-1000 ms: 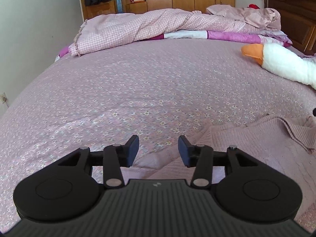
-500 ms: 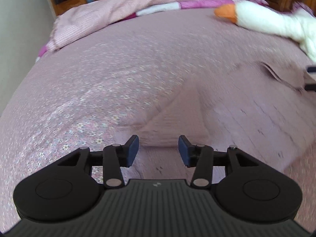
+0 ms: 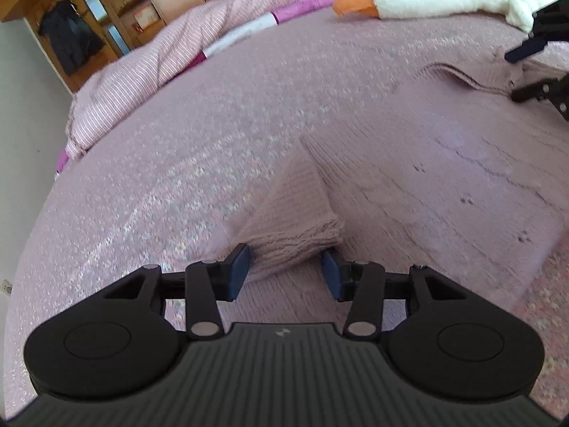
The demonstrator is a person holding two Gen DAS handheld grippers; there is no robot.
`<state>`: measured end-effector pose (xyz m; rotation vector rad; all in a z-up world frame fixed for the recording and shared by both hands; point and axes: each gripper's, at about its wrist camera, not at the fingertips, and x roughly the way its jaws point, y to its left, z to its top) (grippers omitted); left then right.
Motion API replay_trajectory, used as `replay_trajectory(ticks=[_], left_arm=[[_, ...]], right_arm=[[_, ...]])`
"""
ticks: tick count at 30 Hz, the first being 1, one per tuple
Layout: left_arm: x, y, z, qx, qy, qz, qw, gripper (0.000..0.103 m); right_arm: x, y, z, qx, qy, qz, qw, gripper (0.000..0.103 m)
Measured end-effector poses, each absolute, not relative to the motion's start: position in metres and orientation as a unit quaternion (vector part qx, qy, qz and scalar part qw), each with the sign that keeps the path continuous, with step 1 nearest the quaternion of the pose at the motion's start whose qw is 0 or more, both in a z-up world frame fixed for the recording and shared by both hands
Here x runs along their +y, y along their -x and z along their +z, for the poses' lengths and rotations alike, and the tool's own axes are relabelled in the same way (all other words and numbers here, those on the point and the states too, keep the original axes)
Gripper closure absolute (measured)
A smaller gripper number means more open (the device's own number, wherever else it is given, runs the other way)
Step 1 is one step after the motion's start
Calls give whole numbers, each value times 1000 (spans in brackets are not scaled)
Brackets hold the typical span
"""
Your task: Fold small clothes
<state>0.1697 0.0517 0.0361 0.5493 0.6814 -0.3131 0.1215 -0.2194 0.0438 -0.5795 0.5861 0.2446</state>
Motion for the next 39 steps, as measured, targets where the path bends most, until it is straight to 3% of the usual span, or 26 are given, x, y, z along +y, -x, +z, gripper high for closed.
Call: replay_trajectory(ticks=[1,2,3,13,16,17,18,20,21,34,39], left_arm=[[52,-171,36,325,-262,-151,896,55],[53,-172,36,320,-260,-153,898,60],[54,-174,36,317,-258,-151,900,70],[92,-224,44,310,-152,22,938,74],[102,-232,46,325,-117,43,938,73],[104,-232,46,327,-109,44,938,73],[107,-231,47,329,-102,42,938,73],[109,-227,48,337,-92,35,936,73],[110,-225,49,342,-88,32,935,73],[105,-193,61,363,-43,-10,931,63],[102,-188,59,374,-39,-19,927,58]], right_arm=[[-220,-123,44,285,276,120,910,60],[-221,-124,45,285,270,123,911,77],[-222,-126,46,288,262,124,913,93],[-271,-156,62,287,89,-3,954,91],[-295,-168,60,309,10,-37,950,89],[-302,-170,59,313,-15,-49,948,82],[-310,-172,58,314,-39,-57,947,66],[-319,-169,58,301,-68,-81,948,46],[-324,-167,59,291,-80,-93,949,41],[-334,-144,85,226,-121,-98,962,41],[-327,-144,87,249,-132,-32,959,41]])
